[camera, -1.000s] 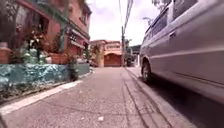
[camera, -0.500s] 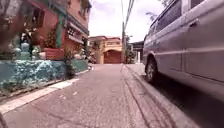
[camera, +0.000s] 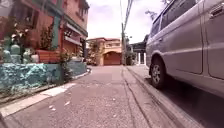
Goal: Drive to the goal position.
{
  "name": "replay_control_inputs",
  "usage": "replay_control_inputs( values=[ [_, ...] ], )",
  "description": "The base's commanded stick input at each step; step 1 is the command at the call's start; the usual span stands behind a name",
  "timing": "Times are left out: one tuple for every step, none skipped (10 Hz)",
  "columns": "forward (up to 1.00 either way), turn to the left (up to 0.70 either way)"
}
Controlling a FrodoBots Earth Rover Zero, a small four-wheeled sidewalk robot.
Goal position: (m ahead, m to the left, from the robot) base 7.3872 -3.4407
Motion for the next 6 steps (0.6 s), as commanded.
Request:
replay_control_inputs(
  values=[
    [0.7, 0.0],
    [0.7, 0.0],
    [0.7, 0.0],
    [0.7, 0.0],
    [0.7, 0.0],
    [0.7, 0.0]
  ],
)
